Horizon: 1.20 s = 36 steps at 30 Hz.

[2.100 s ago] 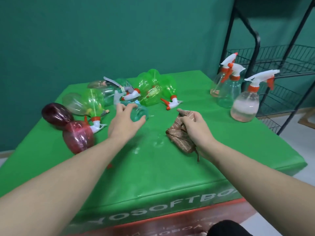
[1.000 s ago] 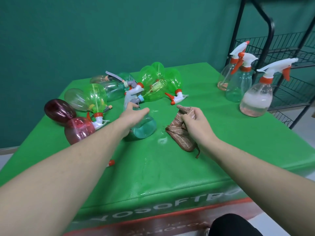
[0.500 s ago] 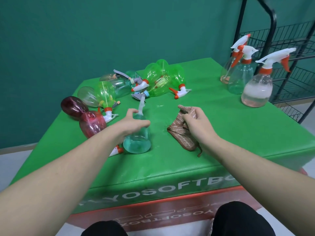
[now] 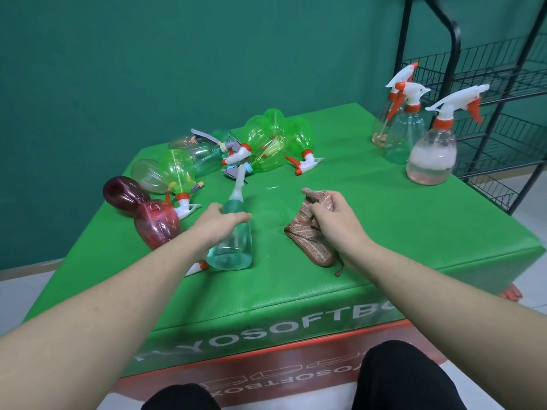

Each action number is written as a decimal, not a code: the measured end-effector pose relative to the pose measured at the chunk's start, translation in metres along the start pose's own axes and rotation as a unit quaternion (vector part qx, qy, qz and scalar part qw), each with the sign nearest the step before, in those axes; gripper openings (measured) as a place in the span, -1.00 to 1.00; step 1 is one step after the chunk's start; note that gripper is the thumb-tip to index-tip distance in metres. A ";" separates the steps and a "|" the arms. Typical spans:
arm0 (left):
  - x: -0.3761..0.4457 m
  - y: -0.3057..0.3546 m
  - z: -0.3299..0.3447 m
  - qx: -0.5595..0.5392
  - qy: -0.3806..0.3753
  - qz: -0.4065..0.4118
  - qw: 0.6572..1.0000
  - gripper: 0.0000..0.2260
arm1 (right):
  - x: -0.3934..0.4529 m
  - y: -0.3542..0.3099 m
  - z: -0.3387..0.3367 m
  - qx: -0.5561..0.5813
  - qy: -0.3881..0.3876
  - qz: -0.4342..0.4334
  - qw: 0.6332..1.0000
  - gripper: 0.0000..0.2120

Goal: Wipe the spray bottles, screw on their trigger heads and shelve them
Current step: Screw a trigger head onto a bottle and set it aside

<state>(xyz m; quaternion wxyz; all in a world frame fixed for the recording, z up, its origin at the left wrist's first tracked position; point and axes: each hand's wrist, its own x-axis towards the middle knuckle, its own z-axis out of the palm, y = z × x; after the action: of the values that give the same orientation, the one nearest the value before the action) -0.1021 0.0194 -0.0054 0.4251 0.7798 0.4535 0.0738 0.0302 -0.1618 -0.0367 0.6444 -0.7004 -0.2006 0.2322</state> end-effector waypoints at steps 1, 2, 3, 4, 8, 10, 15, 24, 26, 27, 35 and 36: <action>-0.006 0.000 0.000 -0.001 0.006 0.021 1.000 -0.31 | -0.002 -0.001 0.000 -0.003 -0.002 -0.002 1.000 -0.79; -0.010 0.000 0.000 -0.001 0.009 0.037 0.999 -0.29 | -0.005 -0.002 0.000 -0.004 -0.003 -0.002 1.000 -0.80; -0.015 0.001 -0.001 0.001 0.010 0.047 0.999 -0.28 | -0.008 -0.003 0.000 -0.004 -0.006 -0.002 1.000 -0.81; -0.019 0.001 -0.003 0.001 0.010 0.054 0.998 -0.28 | -0.010 -0.004 0.000 -0.004 -0.006 -0.002 1.000 -0.82; -0.038 -0.001 -0.011 0.045 0.020 0.114 0.992 -0.29 | -0.022 -0.008 0.004 0.009 -0.009 0.003 1.000 -0.87; -0.048 -0.003 -0.015 0.065 0.028 0.155 0.985 -0.29 | -0.027 -0.012 0.006 0.022 -0.009 0.009 1.000 -0.87; -0.066 -0.013 -0.020 0.106 0.042 0.243 0.963 -0.29 | -0.038 -0.018 0.012 0.037 -0.008 0.012 0.999 -0.85; -0.072 -0.039 -0.006 0.179 0.041 0.288 0.940 -0.27 | -0.047 -0.023 0.021 0.097 0.004 0.020 0.995 -0.84; -0.072 -0.039 -0.002 0.194 0.034 0.289 0.937 -0.30 | -0.047 -0.025 0.024 0.145 0.000 0.032 0.989 -0.81; -0.072 -0.040 -0.001 0.198 0.038 0.287 0.937 -0.31 | -0.046 -0.026 0.024 0.172 0.001 0.040 0.984 -0.80; -0.063 -0.038 0.004 0.258 0.049 0.260 0.929 -0.34 | -0.040 -0.024 0.031 0.325 -0.079 0.131 0.933 -0.57; -0.063 -0.038 0.004 0.256 0.052 0.259 0.930 -0.36 | -0.039 -0.025 0.033 0.332 -0.083 0.135 0.930 -0.55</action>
<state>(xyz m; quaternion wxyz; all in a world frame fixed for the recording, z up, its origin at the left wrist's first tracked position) -0.1608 -0.0227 -0.0183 0.1525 0.9476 0.2612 0.1031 -0.0196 -0.1557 -0.0116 0.7839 -0.4449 -0.0689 0.4276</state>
